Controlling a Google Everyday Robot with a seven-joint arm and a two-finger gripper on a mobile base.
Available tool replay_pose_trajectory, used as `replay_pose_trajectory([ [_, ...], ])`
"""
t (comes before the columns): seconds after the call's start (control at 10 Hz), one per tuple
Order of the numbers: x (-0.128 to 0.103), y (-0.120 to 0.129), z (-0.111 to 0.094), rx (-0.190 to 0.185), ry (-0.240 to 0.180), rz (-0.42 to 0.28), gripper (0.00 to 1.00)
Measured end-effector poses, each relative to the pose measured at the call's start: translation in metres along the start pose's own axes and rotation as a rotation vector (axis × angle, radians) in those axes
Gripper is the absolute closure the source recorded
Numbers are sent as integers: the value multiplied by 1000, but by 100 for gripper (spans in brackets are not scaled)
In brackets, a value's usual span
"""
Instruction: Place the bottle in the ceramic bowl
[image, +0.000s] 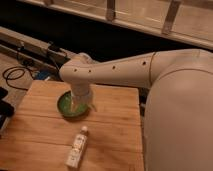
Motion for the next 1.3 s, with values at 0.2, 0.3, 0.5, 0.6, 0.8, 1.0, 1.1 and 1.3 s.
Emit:
replay_pose_trajectory([
  [0.2,-11,-2,-8,15,-48,-2,35],
  [0.3,-25,-2,-13,22,-93,-4,35],
  [0.5,-58,-22,-20,53,-169,21,35],
  [0.6,-66,-26,-20,61,-181,29,35],
  [0.8,-74,-34,-10,79,-171,64,35],
  [1.0,-62,-41,7,96,-132,103,35],
  [1.1,-48,-39,14,97,-114,117,35],
  [1.3,-11,-32,24,104,-92,138,35],
])
